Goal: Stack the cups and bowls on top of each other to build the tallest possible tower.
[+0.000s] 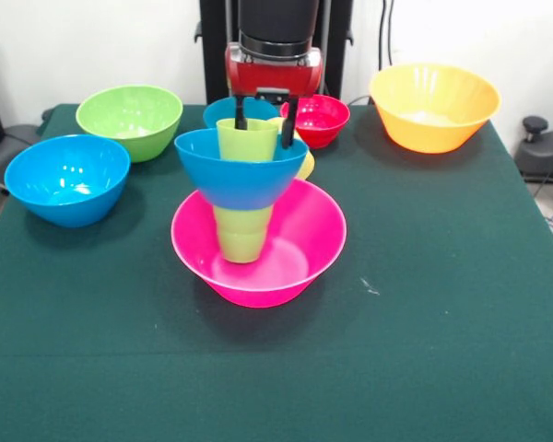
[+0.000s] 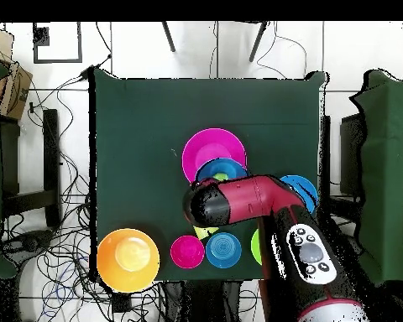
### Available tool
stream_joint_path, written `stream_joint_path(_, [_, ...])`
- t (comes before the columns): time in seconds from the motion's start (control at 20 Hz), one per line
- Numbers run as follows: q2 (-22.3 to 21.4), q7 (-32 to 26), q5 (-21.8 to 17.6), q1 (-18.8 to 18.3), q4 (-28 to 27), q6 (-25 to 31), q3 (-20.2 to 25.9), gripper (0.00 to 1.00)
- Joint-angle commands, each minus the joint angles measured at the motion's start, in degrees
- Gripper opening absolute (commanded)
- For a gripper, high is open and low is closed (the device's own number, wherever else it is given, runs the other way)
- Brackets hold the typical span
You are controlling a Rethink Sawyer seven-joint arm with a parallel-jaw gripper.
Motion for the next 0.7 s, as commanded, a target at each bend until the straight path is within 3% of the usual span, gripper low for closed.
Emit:
stream_joint_path(0.05, [3.9, -1.8, 2.1, 2.2, -8.0, 8.3, 2.7, 1.00])
stream_joint_path(0.7, [5.3, -3.2, 3.2, 3.0, -11.3, 11.6, 2.8, 1.00])
